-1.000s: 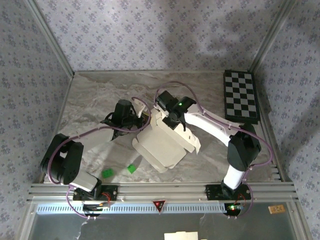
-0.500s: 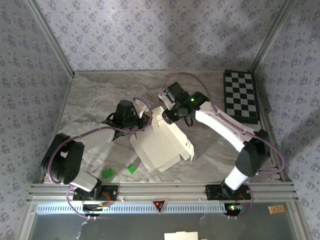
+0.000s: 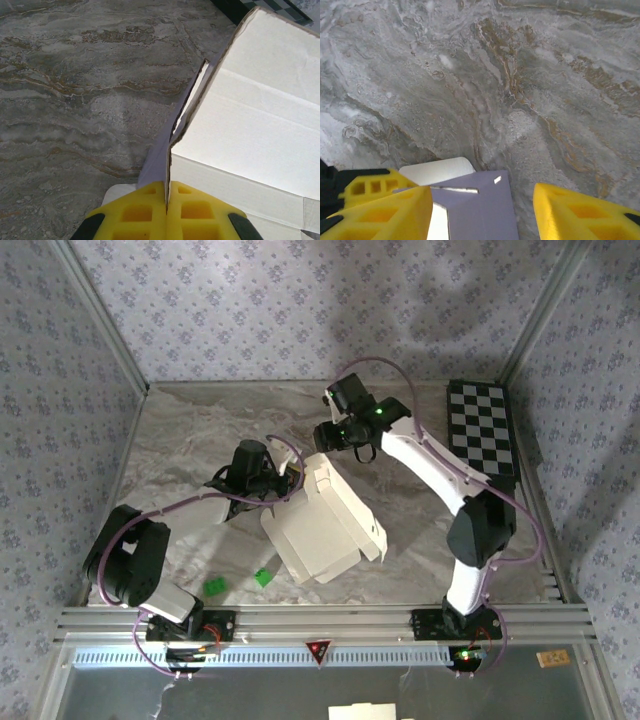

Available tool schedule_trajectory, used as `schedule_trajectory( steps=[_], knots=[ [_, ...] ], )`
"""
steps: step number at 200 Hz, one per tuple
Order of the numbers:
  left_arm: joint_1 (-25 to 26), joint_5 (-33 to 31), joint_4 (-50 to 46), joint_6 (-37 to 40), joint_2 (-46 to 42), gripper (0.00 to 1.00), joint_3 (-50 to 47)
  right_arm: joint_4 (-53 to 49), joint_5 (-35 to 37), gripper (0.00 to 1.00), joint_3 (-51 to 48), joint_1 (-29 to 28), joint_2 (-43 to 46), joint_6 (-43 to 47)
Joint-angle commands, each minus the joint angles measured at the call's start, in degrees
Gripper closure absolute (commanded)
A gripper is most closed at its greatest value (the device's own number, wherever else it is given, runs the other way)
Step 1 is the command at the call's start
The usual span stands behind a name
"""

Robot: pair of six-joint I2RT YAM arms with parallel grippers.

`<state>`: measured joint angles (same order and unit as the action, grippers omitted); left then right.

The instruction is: Fold the paper box

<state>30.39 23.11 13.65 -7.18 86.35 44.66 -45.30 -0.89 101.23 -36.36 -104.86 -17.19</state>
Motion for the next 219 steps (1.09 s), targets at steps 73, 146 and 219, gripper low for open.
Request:
schedule_trajectory(
  steps=[73, 146, 219],
  knots=[
    [0.6, 0.4, -6.1, -0.8, 2.2, 0.98, -0.5, -8.9, 6.3, 0.49, 1.5, -1.8, -2.7, 0.4],
    [0.5, 0.5, -6.1, -1.4, 2.2, 0.98, -0.3, 0.2, -4.0, 0.5, -4.6, -3.1, 1.8, 0.5],
    [0.6, 0.7, -5.8, -2.0, 2.1, 0.98, -0.4, 0.8, -3.9, 0.48, -4.2, -4.2, 6.5, 0.3]
  ],
)
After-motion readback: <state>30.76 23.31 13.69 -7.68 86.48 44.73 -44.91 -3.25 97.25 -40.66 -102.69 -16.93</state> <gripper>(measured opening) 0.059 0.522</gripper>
